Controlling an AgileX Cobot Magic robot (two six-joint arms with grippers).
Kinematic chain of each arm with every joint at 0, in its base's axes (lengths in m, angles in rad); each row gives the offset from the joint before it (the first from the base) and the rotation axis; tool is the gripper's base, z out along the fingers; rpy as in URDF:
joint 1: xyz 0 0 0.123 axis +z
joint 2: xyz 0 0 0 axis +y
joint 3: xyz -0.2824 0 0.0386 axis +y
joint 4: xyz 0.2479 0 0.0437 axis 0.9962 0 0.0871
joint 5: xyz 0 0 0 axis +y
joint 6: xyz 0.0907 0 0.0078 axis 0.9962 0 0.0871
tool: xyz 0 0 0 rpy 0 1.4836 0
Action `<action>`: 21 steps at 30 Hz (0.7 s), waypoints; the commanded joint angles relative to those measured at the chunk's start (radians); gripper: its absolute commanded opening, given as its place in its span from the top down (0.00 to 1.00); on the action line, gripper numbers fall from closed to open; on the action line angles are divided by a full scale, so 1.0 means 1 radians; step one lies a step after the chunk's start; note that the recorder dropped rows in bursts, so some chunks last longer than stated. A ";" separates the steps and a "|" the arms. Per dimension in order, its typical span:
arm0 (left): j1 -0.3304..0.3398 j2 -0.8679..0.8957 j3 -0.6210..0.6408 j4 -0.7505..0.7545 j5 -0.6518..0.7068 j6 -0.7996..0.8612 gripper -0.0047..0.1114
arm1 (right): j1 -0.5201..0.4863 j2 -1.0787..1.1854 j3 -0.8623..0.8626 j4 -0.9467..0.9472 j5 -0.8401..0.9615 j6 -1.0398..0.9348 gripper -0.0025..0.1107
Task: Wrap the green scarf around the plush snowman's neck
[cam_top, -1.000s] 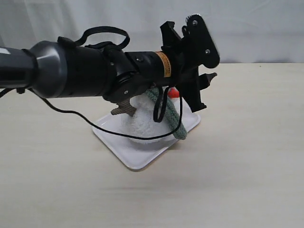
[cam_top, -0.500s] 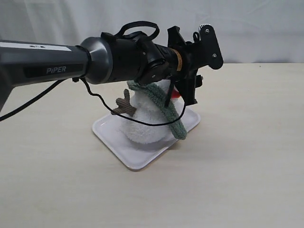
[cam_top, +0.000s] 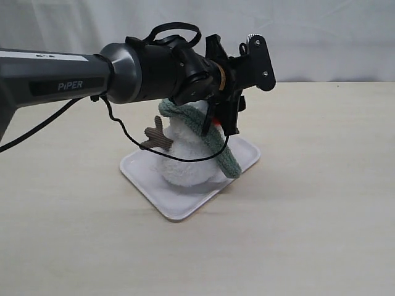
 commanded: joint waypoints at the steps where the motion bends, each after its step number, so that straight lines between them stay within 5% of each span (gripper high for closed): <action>1: 0.000 0.012 -0.007 0.001 0.020 -0.006 0.83 | -0.002 -0.005 0.002 0.001 -0.004 0.000 0.57; 3: 0.000 0.012 -0.007 0.001 0.050 -0.004 0.96 | -0.002 -0.005 0.002 0.001 -0.004 0.000 0.57; 14: -0.124 0.012 -0.007 0.177 0.109 0.001 0.96 | -0.002 -0.005 0.002 0.001 -0.004 0.000 0.57; 21: -0.190 0.014 -0.007 0.196 0.283 0.040 0.96 | -0.002 -0.005 0.002 0.001 -0.004 0.000 0.57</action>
